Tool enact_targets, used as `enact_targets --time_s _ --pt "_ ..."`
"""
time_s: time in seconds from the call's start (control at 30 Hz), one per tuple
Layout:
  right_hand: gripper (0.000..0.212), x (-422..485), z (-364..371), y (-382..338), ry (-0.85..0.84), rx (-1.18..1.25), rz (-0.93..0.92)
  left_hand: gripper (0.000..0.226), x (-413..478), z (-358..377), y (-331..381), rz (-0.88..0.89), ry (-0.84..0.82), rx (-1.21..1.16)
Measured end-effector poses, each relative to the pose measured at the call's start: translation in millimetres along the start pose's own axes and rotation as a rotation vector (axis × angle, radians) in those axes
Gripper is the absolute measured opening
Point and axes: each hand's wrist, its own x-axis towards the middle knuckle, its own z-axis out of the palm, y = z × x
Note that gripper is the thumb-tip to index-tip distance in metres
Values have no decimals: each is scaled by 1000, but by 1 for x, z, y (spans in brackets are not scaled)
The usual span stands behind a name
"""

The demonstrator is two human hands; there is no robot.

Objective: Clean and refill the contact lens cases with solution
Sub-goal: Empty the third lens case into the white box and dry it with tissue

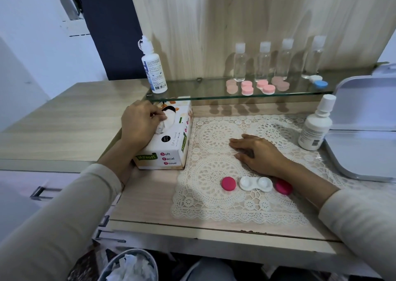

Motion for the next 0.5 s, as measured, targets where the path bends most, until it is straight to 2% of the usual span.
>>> enact_targets --time_s 0.2,0.33,0.4,0.5 --pt "38 0 -5 -6 -12 51 30 10 14 -19 5 79 157 -100" --pt "35 -3 -14 -15 48 200 109 11 19 -39 26 104 192 -236" --pt "35 -6 -23 -22 110 271 141 9 16 -49 41 70 168 -384" --pt "39 -13 -39 -38 217 347 108 8 5 -59 66 0 -14 -647"
